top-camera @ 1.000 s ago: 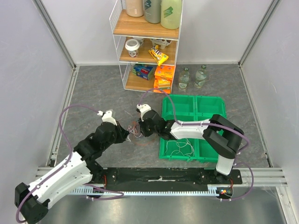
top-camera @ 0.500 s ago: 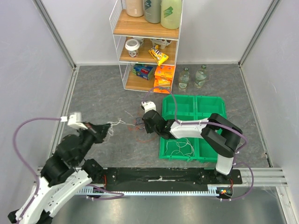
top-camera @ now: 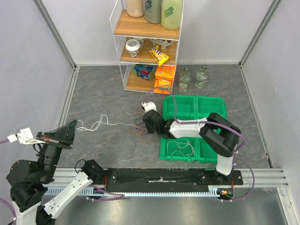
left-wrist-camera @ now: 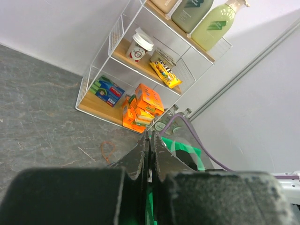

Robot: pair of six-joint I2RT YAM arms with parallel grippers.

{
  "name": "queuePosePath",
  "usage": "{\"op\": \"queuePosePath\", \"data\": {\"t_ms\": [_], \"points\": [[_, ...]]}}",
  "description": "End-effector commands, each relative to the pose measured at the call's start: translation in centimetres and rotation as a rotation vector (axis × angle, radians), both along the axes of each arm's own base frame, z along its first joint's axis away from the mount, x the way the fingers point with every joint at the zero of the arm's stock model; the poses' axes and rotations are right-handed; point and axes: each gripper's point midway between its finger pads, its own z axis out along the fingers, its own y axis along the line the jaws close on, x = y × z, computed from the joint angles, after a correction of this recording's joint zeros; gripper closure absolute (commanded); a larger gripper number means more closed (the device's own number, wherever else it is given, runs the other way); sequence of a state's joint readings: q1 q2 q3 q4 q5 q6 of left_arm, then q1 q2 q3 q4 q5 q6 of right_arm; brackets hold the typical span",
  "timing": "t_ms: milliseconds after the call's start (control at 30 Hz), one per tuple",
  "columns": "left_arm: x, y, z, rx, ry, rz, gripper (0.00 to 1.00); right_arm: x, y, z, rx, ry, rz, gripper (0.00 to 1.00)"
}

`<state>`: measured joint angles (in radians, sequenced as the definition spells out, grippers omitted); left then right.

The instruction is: Untangle the cables

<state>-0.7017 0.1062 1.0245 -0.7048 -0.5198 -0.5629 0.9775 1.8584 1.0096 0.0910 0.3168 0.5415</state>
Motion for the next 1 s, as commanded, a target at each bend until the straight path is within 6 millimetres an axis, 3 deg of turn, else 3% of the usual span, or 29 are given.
{"op": "queuePosePath", "data": {"t_ms": [0,33,100,267,367,500,567,600,700,767,867,967], "points": [[0.7,-0.6,0.1,0.079,0.011,-0.001,0.98,1.0,1.0,1.8,-0.008,-0.025,0.021,0.85],[0.9,-1.1,-0.1,0.088,0.021,-0.018,0.98,0.9,1.0,2.2,-0.007,-0.024,0.026,0.75],[1.3,-2.2,-0.5,0.105,0.043,-0.051,0.98,0.8,0.9,3.1,0.000,-0.036,0.039,0.62],[2.5,-4.5,-1.3,0.167,0.109,-0.112,0.98,0.2,0.9,5.9,0.010,-0.082,0.121,0.45],[2.7,-5.3,-0.6,0.181,0.121,-0.140,0.98,-1.1,1.0,7.3,0.016,-0.107,0.197,0.41],[2.4,-5.2,2.1,0.187,0.081,-0.146,0.98,-2.4,0.9,9.0,0.038,-0.147,0.253,0.37],[2.2,-5.1,3.2,0.190,0.059,-0.152,0.98,-3.3,1.9,10.7,0.099,-0.177,0.327,0.34],[2.2,-5.2,3.6,0.199,0.054,-0.154,0.98,-4.6,3.8,12.8,0.198,-0.203,0.420,0.31],[2.4,-5.7,3.5,0.199,0.064,-0.172,0.98,-7.4,6.9,15.8,0.405,-0.181,0.544,0.27],[2.4,-6.3,3.2,0.194,0.075,-0.196,0.98,-8.0,8.1,17.0,0.486,-0.159,0.560,0.25],[2.7,-7.4,2.1,0.184,0.103,-0.234,0.98,-8.2,8.4,17.8,0.527,-0.132,0.543,0.22],[3.4,-8.9,-0.8,0.173,0.165,-0.270,0.98,-7.5,7.3,18.2,0.497,-0.135,0.475,0.20]]}}
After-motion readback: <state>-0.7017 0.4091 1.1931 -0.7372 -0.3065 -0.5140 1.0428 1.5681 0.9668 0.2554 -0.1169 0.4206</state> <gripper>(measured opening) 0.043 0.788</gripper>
